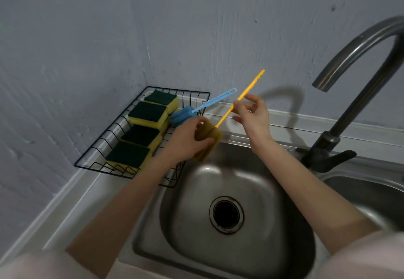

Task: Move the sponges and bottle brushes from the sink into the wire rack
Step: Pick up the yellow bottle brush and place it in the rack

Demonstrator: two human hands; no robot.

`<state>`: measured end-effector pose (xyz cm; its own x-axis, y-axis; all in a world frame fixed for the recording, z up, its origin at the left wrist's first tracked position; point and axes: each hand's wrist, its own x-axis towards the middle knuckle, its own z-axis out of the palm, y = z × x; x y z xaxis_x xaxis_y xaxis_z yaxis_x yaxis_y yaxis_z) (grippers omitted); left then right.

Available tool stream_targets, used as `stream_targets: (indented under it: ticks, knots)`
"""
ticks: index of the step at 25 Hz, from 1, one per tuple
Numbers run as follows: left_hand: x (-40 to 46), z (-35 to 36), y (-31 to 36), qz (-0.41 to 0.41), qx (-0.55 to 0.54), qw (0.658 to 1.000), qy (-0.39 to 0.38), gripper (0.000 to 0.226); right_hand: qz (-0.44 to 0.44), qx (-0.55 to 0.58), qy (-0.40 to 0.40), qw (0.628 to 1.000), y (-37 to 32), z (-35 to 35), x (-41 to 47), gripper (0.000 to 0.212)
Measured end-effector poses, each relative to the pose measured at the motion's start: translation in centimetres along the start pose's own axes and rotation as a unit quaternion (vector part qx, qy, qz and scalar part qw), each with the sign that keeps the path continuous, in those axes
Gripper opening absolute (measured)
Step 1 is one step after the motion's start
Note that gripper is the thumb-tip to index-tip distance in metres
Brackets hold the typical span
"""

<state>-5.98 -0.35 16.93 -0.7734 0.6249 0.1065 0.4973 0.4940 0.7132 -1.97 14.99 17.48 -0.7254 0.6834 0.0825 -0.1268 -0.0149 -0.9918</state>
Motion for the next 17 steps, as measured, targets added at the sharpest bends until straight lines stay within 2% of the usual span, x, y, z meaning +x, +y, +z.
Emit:
stream_targets:
  ticks: [4, 7, 12, 14, 17]
  knots:
    - [1.7, -3.2, -1.8, -0.010, 0.038, 0.999, 0.008, 0.054, 0.003, -0.013, -0.035, 0.999, -0.3, 2.6, 0.9, 0.016]
    - [3.1, -4.1, -3.9, -0.034, 0.063, 0.997, 0.006, 0.055, 0.017, -0.042, -0.052, 0.998, 0.8, 4.4, 1.5, 0.024]
    - [5.7, -3.6, -7.1, -0.069, 0.078, 0.995, -0.008, 0.055, 0.025, -0.086, -0.065, 0.994, 3.6, 6.2, 2.6, 0.023]
    - [6.6, -3.1, -8.2, -0.071, 0.076, 0.994, -0.021, 0.054, 0.023, -0.098, -0.061, 0.993, 4.8, 6.2, 3.2, 0.017]
    - [7.5, -2.1, -9.5, -0.066, 0.074, 0.994, -0.036, 0.052, 0.043, -0.111, -0.057, 0.991, 6.2, 6.1, 3.7, 0.020]
